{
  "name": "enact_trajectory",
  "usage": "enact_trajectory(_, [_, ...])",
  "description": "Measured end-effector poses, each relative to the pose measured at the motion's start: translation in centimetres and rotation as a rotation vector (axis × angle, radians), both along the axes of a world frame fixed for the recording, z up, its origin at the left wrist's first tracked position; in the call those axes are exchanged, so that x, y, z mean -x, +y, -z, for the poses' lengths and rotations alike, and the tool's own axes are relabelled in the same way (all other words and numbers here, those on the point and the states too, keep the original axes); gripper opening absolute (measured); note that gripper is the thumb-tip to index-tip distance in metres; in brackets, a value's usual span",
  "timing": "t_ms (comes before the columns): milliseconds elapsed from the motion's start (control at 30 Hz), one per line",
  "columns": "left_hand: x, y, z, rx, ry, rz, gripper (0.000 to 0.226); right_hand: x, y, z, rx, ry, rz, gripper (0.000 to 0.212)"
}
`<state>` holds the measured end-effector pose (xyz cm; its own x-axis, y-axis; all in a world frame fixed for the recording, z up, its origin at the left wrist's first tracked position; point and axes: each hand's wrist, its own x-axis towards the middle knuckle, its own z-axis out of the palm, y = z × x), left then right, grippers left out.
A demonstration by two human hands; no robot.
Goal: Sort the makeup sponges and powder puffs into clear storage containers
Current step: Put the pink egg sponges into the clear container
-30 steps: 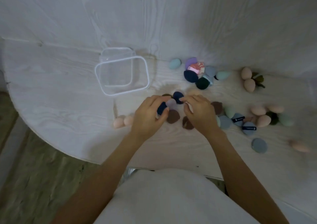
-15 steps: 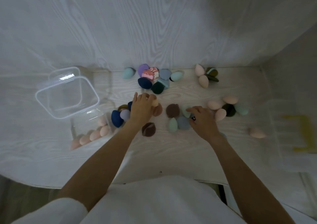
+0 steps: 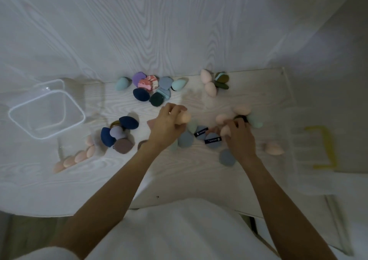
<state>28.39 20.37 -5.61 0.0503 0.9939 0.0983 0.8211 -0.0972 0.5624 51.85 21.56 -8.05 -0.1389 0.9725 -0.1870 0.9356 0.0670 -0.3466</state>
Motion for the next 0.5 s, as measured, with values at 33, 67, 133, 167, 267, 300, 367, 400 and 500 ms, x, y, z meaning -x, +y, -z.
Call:
enact_trajectory(33, [-1.4,-0.1,-0.5,-0.002,-0.019,0.007,0.043,-0.5,-0.2,-0.3,-0.024,0.025,0.000,0.036])
enact_trajectory(67, [-2.1,-0.2,-0.8,-0.005,-0.025,0.009,0.042,-0.5,-0.3,-0.7,-0.057,0.066,-0.004,0.037])
enact_trajectory(133, [-2.7,-0.8,-1.2,0.000,-0.051,0.001,0.039,-0.1,-0.5,-1.9,-0.122,0.174,-0.023,0.035])
enact_trajectory(167, [-2.5,-1.2,-1.3,0.008,-0.081,-0.012,0.038,0.4,-0.6,-2.5,-0.143,0.236,-0.039,0.033])
enact_trajectory(267, [0.0,-3.3,-2.2,0.012,-0.238,-0.117,0.037,3.2,-1.4,-3.8,-0.122,0.433,-0.088,0.029])
enact_trajectory(300, [1.0,-4.2,-2.7,0.000,-0.295,-0.177,0.037,4.2,-1.7,-4.0,-0.086,0.496,-0.087,0.030])
enact_trajectory(367, [4.3,-6.7,-3.7,-0.060,-0.337,-0.339,0.037,7.2,-2.5,-4.2,0.024,0.611,-0.087,0.029])
enact_trajectory(400, [5.8,-7.8,-3.9,-0.084,-0.338,-0.408,0.039,8.1,-2.8,-4.1,0.099,0.661,-0.071,0.027])
enact_trajectory(500, [12.8,-12.1,-4.1,-0.086,-0.331,-0.611,0.039,13.2,-4.1,-4.3,0.349,0.814,-0.026,0.025])
